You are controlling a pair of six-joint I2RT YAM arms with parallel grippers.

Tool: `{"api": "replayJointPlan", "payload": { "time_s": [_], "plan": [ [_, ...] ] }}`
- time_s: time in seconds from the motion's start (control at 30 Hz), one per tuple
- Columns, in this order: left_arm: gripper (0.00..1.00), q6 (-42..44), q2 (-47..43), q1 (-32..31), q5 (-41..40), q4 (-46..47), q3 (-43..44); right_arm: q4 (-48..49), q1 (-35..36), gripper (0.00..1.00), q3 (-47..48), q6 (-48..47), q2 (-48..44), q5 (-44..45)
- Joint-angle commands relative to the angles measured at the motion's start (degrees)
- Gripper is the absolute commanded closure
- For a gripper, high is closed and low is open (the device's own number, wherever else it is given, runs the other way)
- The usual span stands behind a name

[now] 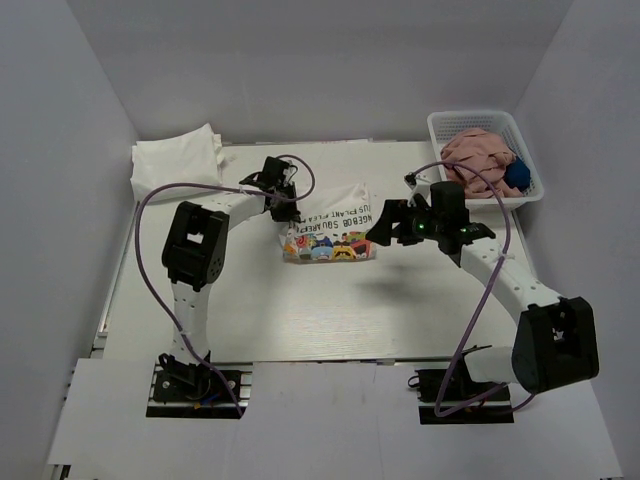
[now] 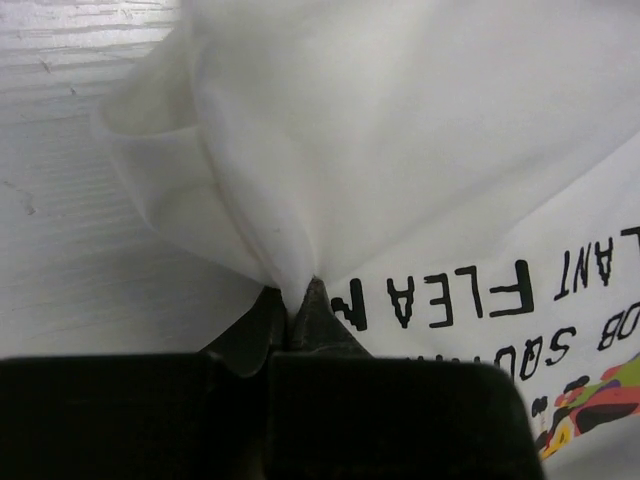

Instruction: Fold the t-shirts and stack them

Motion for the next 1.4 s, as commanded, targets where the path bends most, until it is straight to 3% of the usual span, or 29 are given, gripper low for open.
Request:
{"api": "replayJointPlan", "payload": {
  "time_s": [0.0, 0.2, 0.37, 0.6, 0.73, 0.87, 1.07, 1.37],
  "plan": [
    [1.0, -0.32, 4.81, -0.96, -6.78, -8.8, -0.63, -0.56, -0.84, 0.1, 0.7, -2.08, -3.89, 6.19],
    [1.0, 4.06, -0.45, -0.96, -12.38, -5.21, 2.19, 0.4, -1.46, 0.1, -1.32, -2.52, -6.7, 11.02],
    [1.0, 15.98, -6.08, -0.96, -25.92, -7.83, 10.95, 0.41, -1.46, 0.1, -2.03, -2.43, -6.88, 13.93],
    [1.0, 29.63, -11.53, 0.62, -32.42, -4.16, 12.38, -0.03, -1.81, 0.1, -2.29, -3.22, -7.14, 17.52],
    [1.0, 37.62, -12.24, 1.24, -34.73, -2.83, 15.44, 0.06, -1.81, 0.1, -1.68, -3.49, -7.06, 18.85],
    [1.0, 44.14, -7.86, 2.64, -42.71, -0.37, 20.36, -0.21, -1.9, 0.1, -0.45, -2.87, -6.44, 21.48],
    [1.0, 48.8, -2.32, 6.16, -42.12, -2.65, 31.52, 4.18, -1.9, 0.1, 0.17, -1.2, -5.13, 23.15],
    [1.0, 53.72, -1.08, 10.81, -41.59, 3.4, 34.7, 5.15, -1.81, 0.1, 3.15, -1.2, -1.18, 23.16]
  ]
}}
